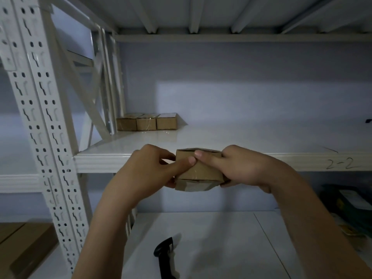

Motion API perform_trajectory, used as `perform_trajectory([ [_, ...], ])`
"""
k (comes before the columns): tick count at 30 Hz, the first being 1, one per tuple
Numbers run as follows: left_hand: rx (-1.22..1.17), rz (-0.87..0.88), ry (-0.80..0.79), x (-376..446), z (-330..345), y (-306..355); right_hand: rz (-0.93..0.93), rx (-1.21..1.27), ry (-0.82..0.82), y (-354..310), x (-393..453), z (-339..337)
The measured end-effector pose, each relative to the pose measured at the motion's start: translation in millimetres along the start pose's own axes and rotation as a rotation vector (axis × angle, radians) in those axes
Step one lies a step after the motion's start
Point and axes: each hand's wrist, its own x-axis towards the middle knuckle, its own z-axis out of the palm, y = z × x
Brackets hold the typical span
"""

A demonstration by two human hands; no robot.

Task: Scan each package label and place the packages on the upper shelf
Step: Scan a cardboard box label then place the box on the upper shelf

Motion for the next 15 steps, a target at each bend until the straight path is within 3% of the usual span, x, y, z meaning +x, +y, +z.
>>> perform_trajectory([
  [4,-0.089,0.148,0.071,-0.9,-9.2,8.4,-0.082,-0.141,0.165,-16.7,-5.1,-10.1],
  [8,-0.198,0.25,0.18,14.7,-7.8,7.2,-0.211,0.015,0.242,-16.3,6.8,-14.3],
  [12,-0.168,0.345,0.304,60.3,15.6,-7.4,-0.267,0.053,0.38,-0.8,46.3,-5.3],
  [15,-0.078,0.304,0.328,97.0,37.3,-26.7,-0.255,-0.023,0.407,15.1,80.1,4.8],
])
